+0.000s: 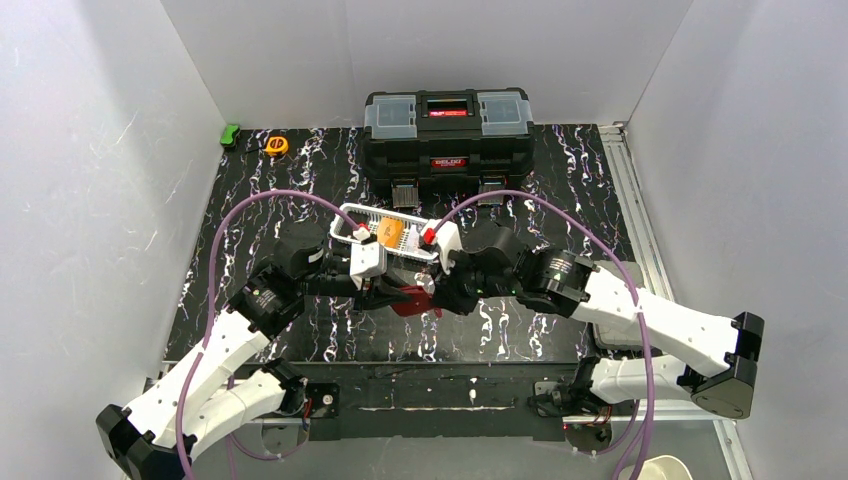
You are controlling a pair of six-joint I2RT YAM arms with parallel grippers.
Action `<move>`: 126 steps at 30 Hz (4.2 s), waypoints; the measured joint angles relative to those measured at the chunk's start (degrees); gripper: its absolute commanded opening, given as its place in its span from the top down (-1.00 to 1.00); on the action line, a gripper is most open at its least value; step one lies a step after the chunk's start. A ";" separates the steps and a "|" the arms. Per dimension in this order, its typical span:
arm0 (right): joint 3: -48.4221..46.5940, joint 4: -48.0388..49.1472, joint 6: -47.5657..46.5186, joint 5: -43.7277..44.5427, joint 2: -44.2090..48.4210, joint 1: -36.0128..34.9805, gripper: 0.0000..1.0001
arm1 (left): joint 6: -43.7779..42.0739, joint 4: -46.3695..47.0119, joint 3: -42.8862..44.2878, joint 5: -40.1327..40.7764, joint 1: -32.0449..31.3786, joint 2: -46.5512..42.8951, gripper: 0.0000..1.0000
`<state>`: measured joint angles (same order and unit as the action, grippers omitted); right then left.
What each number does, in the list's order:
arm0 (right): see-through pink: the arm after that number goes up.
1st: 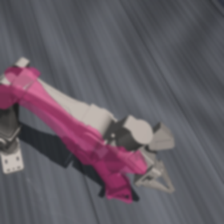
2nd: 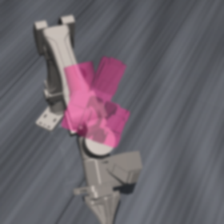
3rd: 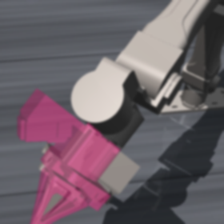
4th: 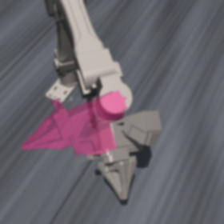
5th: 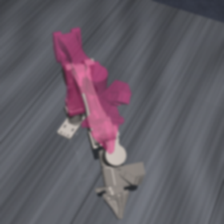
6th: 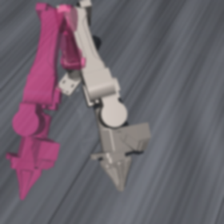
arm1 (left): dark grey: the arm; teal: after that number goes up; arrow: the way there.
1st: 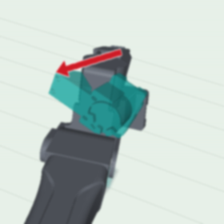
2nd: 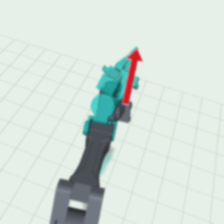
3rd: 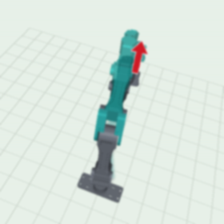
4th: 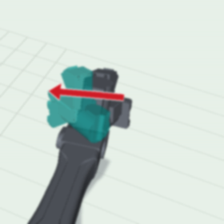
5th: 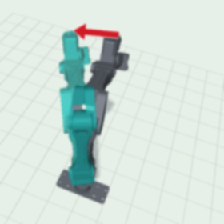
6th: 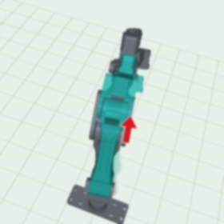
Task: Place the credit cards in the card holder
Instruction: Open the card holder at the center of the board.
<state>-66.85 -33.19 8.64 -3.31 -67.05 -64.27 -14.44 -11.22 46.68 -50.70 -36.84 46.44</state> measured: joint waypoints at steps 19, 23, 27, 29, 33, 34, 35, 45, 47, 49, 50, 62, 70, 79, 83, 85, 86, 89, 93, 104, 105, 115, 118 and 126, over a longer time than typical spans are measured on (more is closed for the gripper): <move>-4.33 -15.02 3.04 -8.59 -4.59 0.02 0.97 | -0.39 2.47 -0.09 7.89 -0.02 -3.08 -0.51; -7.91 -19.82 5.11 -6.54 -11.56 0.02 0.97 | 4.20 5.25 -1.05 12.15 -0.02 -4.66 -0.48; -8.09 -21.75 7.65 -6.23 -14.60 0.35 0.97 | 6.67 5.92 -4.35 17.27 -0.02 -6.01 -0.46; -9.05 -23.28 8.41 -6.64 -16.02 0.79 0.97 | 7.04 5.75 -5.79 18.69 0.00 -6.19 -0.45; -11.96 -25.00 9.49 -9.53 -20.81 2.40 0.97 | 6.60 4.96 -8.74 19.67 0.09 -7.28 -0.43; -12.37 -25.18 9.55 -10.75 -21.81 3.02 0.97 | 6.23 4.66 -9.27 19.71 0.11 -7.65 -0.43; -12.76 -25.42 9.62 -12.50 -22.88 3.93 0.97 | 5.53 4.35 -9.86 19.65 0.13 -8.13 -0.42; -13.57 -22.88 9.49 -38.62 -33.03 17.00 0.97 | -3.23 0.50 -12.66 14.99 0.24 -13.70 -0.33; -13.44 -21.03 10.08 -43.04 -35.10 18.53 0.97 | -5.27 -0.20 -13.31 13.75 0.28 -14.08 -0.30; -12.09 -17.75 11.52 -46.95 -36.09 19.39 0.97 | -7.10 -1.42 -14.16 12.90 0.28 -14.10 -0.24; -10.40 -15.08 12.70 -49.53 -36.15 19.96 0.97 | -7.93 -2.27 -14.49 12.63 0.31 -13.94 -0.21; -1.27 1.42 22.91 -64.26 -37.68 21.79 0.97 | -5.55 -4.66 -13.31 12.74 12.70 -5.90 -0.02; -0.85 8.28 24.87 -65.57 -37.68 21.07 0.97 | -5.66 -6.05 -12.94 12.50 19.47 -5.11 0.00; 18.21 8.41 23.58 -56.24 -36.37 24.50 0.85 | -13.22 -8.20 -13.29 8.59 19.47 -1.92 0.01; 19.82 5.49 22.12 -48.11 -34.27 25.05 0.78 | -16.83 -8.85 -13.31 7.76 19.47 1.84 0.02; 19.82 4.02 21.53 -44.22 -33.38 25.05 0.79 | -18.21 -9.07 -13.29 7.67 19.47 3.08 0.02; 19.82 3.17 21.24 -42.14 -32.89 25.03 0.79 | -18.75 -9.16 -13.29 7.54 19.47 3.54 0.02; 19.80 0.15 20.81 -35.34 -31.12 25.00 0.74 | -21.03 -9.25 -13.29 7.28 18.86 5.16 0.01; 19.26 -3.30 20.57 -29.20 -30.71 24.98 0.72 | -24.13 -9.40 -13.31 7.48 16.06 7.52 0.00; 15.52 -5.25 20.17 -25.16 -33.07 24.28 0.70 | -22.12 -2.03 -13.31 8.00 4.85 18.25 -0.01; 15.52 -5.25 20.22 -25.38 -33.18 24.20 0.70 | -21.11 -1.22 -13.31 8.22 4.70 19.45 0.00; 15.63 -4.28 21.00 -27.96 -33.97 23.34 0.34 | -19.34 0.50 -11.21 11.17 4.39 22.82 0.00; 15.47 -4.15 21.03 -28.06 -33.77 23.26 0.32 | -20.33 0.55 -10.58 11.54 4.26 23.34 0.01; 13.90 -4.00 20.94 -23.08 -31.87 22.95 0.24 | -21.84 -0.98 -10.03 12.48 2.84 24.04 0.08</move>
<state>-52.95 -37.19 29.58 -26.39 -98.91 -41.32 -36.27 -12.21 36.64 -38.22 -34.00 70.48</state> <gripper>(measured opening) 0.350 0.474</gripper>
